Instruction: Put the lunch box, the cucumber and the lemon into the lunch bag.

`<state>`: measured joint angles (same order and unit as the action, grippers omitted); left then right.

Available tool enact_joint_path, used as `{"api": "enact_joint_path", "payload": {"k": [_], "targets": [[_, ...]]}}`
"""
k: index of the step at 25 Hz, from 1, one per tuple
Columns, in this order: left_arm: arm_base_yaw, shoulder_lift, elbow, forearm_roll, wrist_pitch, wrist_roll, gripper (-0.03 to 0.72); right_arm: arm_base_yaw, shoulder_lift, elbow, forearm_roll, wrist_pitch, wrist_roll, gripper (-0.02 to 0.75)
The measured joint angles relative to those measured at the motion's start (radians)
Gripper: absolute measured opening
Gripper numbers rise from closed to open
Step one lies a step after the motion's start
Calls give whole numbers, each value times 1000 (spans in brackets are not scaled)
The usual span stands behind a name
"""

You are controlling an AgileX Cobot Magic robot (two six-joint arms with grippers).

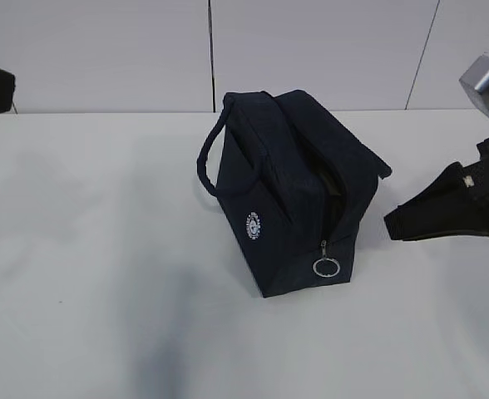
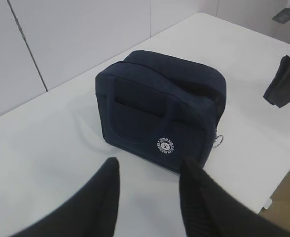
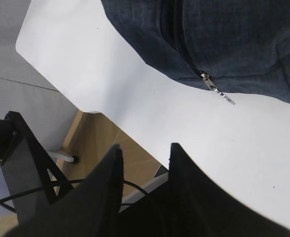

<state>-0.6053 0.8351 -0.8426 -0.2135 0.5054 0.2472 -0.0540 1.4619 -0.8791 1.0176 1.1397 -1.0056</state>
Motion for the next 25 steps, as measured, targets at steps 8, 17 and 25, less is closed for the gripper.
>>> {"api": "enact_joint_path", "payload": {"k": [8,17,25], "targets": [[0,0,0,0,15,0,292,-2,130,0,6,-3,-112,241],[0,0,0,0,29,0,291,-4,161,0,-69,-136,-207,241],[0,0,0,0,32,0,291,-4,222,0,50,-128,-272,379]]}}
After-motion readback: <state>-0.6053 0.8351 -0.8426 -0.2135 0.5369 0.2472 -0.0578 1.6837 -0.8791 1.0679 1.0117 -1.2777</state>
